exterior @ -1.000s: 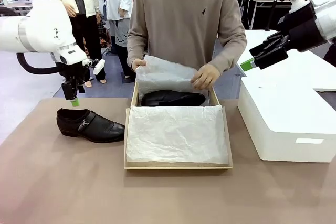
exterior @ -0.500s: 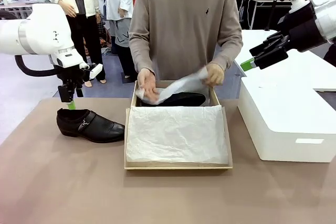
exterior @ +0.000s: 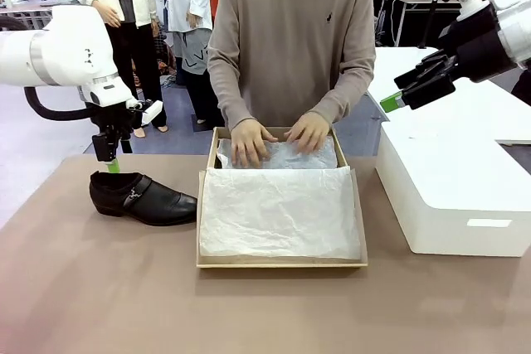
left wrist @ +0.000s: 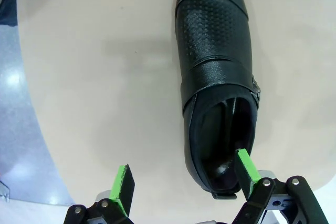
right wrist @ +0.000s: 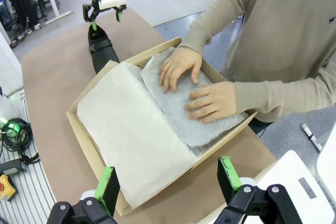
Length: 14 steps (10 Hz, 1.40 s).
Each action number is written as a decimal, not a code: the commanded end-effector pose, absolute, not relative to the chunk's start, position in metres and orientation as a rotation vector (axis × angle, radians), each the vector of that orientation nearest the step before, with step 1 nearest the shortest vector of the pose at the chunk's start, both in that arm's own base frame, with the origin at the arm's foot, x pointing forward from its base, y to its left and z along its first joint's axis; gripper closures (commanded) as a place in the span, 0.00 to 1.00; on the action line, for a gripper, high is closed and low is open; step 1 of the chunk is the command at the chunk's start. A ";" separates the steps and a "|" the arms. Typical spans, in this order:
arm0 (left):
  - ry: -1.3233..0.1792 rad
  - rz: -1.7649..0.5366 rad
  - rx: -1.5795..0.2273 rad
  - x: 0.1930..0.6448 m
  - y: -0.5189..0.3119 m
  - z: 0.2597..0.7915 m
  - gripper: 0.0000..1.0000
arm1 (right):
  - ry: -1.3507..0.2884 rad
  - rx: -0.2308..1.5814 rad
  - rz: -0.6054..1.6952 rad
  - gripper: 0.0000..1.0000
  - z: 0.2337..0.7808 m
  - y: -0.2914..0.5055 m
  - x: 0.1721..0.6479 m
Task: Pack the shoes into the box.
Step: Place the other shoe of the Shoes into the Shoes Box.
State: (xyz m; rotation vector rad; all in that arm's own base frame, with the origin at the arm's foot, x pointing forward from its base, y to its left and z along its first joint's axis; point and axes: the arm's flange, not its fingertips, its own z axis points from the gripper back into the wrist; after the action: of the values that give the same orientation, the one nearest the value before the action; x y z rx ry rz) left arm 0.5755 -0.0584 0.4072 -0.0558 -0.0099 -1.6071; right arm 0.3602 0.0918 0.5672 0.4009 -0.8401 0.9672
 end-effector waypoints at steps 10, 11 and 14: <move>0.045 -1.629 -0.112 0.597 -0.056 0.376 0.00 | -0.858 0.418 0.986 0.00 0.566 0.091 0.364; 0.050 -1.625 -0.117 0.599 -0.055 0.372 0.00 | -0.858 0.418 0.986 0.00 0.566 0.091 0.364; 0.074 -1.625 -0.142 0.606 -0.055 0.359 0.00 | -0.858 0.418 0.986 0.00 0.566 0.091 0.364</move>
State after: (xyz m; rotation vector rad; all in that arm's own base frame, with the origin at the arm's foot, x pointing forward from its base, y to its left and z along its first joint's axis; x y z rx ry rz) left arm 0.5995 -0.0589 0.3590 -0.1283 0.0588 -1.6073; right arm 0.3602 0.0918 0.5672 0.4009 -0.8401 0.9671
